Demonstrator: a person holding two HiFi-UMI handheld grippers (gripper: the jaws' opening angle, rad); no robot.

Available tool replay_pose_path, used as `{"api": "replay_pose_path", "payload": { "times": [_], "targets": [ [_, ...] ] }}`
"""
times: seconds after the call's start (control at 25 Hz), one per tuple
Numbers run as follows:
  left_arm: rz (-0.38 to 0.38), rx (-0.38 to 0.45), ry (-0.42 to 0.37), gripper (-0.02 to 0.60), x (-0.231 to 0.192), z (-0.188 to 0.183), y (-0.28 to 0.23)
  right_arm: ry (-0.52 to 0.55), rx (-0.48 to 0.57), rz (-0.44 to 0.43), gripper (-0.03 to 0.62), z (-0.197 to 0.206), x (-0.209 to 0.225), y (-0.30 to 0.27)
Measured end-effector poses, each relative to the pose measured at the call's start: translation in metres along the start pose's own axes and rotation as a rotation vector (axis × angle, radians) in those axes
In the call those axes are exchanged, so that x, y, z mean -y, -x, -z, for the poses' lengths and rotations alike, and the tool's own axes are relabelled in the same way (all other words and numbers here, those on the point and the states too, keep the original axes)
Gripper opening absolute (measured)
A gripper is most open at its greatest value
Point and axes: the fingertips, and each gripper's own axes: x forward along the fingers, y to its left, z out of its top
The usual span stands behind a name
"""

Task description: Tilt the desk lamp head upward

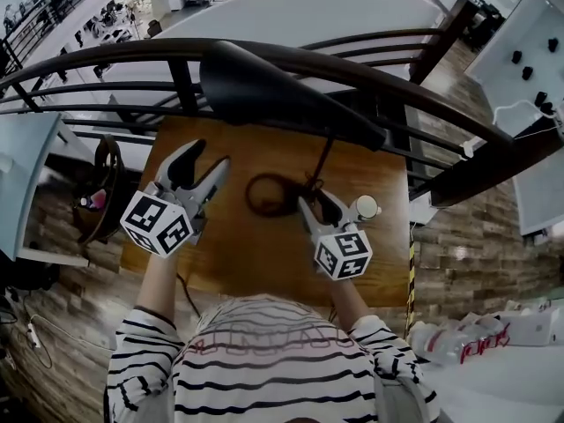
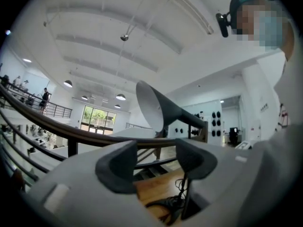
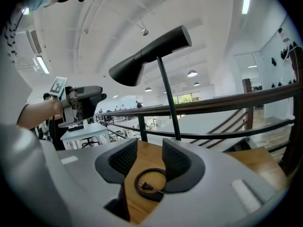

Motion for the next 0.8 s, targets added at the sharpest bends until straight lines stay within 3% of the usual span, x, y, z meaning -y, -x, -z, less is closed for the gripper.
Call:
{"api": "replay_pose_path", "payload": {
  "times": [0.4,0.8],
  "targets": [
    [-0.055,-0.08,0.043,0.191,0.04,0.069,0.024,0.032,0.005,-0.107,0.04,0.005,-0.033,0.024],
    [-0.125,-0.112,0.097,0.06,0.076,0.107,0.048,0.028,-0.018,-0.191,0.001,0.018,-0.045,0.048]
  ]
}}
